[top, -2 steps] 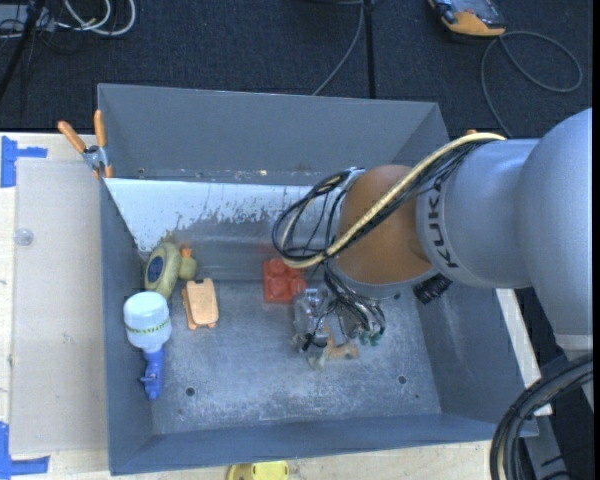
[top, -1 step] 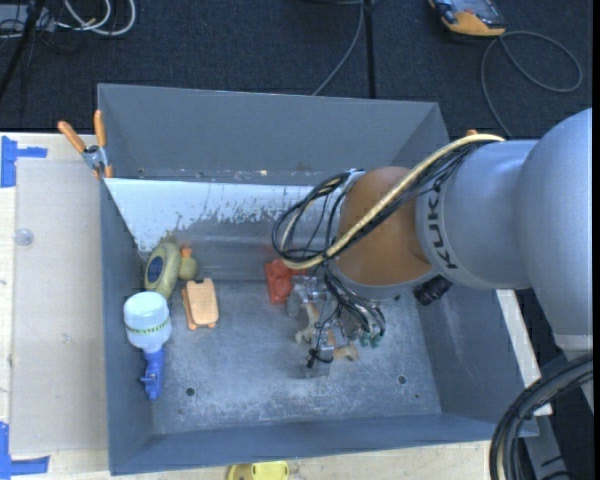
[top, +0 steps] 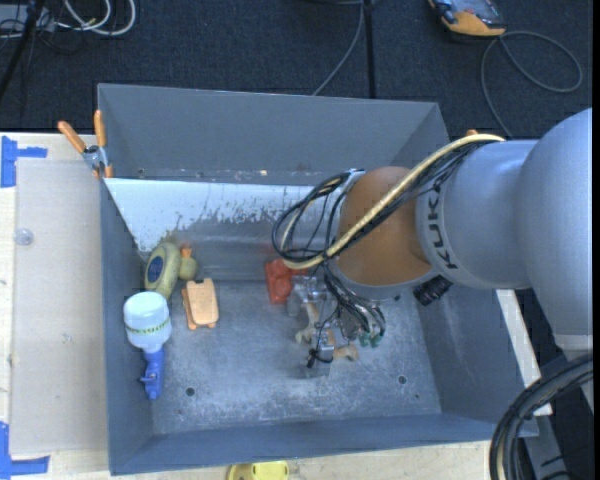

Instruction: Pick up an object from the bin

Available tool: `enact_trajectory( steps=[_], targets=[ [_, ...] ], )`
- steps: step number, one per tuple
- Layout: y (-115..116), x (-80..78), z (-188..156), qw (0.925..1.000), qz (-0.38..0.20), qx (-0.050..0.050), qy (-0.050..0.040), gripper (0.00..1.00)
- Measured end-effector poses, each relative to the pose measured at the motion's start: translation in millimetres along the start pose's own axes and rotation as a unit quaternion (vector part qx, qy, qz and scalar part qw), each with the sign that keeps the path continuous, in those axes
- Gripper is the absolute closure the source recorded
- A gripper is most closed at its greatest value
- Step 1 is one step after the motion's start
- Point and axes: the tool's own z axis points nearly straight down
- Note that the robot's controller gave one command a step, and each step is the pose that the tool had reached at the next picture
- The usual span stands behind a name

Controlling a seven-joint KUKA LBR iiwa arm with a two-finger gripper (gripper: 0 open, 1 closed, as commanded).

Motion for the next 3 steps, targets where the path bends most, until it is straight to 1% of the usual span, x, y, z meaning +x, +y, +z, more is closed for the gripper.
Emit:
enact_trajectory(
  steps=[1, 2, 3],
  targets=[
    [-31.2, 30.3, -10.2, 1.0000, -0.006, -0.001, 0.0006, 0.00],
    [-57.6, 2.8, -5.4, 0.9983, 0.057, -0.001, 0.0015, 1.00],
    [-57.6, 2.8, -5.3, 0.9983, 0.057, -0.001, 0.0015, 1.00]
  ],
)
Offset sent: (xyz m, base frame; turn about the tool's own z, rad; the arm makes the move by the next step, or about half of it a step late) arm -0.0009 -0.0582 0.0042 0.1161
